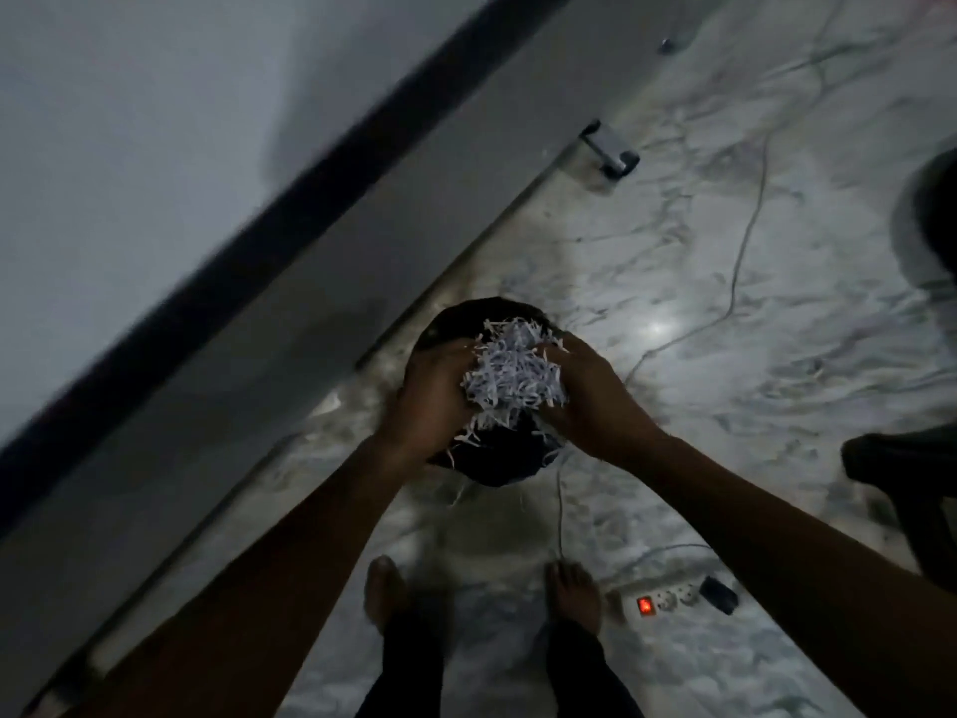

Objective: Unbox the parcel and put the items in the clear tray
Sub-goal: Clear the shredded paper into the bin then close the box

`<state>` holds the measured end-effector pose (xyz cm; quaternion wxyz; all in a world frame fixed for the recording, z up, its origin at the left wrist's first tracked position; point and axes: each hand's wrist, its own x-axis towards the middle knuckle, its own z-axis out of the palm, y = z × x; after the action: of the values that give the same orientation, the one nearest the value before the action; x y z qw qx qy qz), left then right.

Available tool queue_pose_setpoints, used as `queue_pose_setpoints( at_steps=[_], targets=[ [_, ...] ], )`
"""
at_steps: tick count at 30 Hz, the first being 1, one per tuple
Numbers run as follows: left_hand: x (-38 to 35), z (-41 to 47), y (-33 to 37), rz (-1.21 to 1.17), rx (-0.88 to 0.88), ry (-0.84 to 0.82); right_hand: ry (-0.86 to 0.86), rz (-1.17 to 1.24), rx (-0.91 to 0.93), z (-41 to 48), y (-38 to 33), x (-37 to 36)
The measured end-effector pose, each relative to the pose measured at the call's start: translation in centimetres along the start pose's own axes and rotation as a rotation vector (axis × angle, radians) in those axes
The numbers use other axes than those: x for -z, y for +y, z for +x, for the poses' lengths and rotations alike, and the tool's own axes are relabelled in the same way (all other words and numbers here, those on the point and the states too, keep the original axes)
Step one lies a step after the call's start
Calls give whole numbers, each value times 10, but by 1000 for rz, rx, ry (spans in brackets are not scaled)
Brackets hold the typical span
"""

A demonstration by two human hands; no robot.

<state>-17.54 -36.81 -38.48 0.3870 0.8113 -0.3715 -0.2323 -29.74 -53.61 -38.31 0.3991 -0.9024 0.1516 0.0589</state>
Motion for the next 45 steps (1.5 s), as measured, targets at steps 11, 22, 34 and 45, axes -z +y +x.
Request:
queue_pose_setpoints(
  at_steps=[11,22,34,45],
  targets=[
    [-130,52,-191,29,443,-85,11,209,-285,95,161,-190],
    [-92,6,-114,241,480,-199,-6,66,-262,43,104,-130],
    [161,-101,244,161,324,-44,233,46,209,-74,-235,152],
    [354,-265,188,270,494,528,-29,-14,602,-20,-436,55]
  ],
)
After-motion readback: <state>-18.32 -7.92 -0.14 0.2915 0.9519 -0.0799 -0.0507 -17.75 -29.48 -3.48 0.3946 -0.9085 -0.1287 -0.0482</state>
